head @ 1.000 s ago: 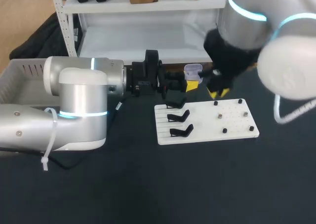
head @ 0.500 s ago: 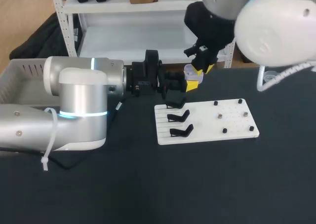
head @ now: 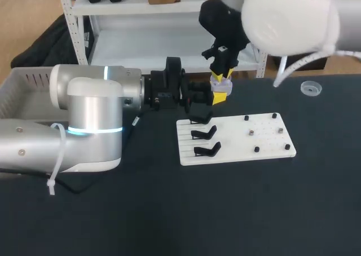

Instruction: Pick up each earbud case from the left stands, insert the matching earbuds, close the lid, and place the case in the box.

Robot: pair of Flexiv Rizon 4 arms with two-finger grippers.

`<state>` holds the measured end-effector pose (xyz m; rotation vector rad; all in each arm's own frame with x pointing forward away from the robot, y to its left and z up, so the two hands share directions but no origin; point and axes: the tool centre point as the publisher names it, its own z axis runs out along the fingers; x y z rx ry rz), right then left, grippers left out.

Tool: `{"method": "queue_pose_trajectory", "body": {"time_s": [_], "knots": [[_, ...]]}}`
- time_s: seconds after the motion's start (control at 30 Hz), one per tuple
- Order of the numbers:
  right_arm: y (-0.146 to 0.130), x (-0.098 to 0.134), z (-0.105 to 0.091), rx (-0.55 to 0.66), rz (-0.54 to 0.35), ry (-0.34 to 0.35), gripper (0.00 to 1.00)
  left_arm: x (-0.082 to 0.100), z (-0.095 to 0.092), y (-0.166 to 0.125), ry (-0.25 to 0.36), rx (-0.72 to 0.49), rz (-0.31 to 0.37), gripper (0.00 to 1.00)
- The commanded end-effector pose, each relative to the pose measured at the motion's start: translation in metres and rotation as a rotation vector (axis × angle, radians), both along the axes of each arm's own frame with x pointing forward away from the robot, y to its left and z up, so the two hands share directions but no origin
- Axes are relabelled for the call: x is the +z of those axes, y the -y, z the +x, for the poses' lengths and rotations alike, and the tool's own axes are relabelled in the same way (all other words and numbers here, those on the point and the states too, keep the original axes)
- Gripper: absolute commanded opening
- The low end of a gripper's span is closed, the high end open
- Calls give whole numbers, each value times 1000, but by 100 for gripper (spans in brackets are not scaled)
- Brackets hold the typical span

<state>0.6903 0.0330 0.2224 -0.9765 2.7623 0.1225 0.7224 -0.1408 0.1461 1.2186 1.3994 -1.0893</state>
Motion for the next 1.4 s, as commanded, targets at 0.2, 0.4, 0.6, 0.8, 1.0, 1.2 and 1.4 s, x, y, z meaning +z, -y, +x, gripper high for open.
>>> {"method": "queue_pose_trajectory", "body": {"time_s": [0.2,0.4,0.6,0.8,1.0,1.2,1.4], "knots": [[-2,-5,5,11,-22,-48,0,0,1,1,-1,-1,0,0],[0,-11,5,3,-20,-60,0,0,1,1,-1,-1,0,0],[-1,-15,7,1,-23,-62,0,0,1,1,-1,-1,0,0],[-1,-18,9,4,-30,-63,0,0,1,1,-1,-1,0,0],[-1,-21,12,5,-33,-65,0,0,1,1,-1,-1,0,0],[1,-23,15,5,-37,-64,0,0,1,1,-1,-1,0,0],[1,-23,16,5,-38,-63,0,0,1,1,-1,-1,0,0]]}}
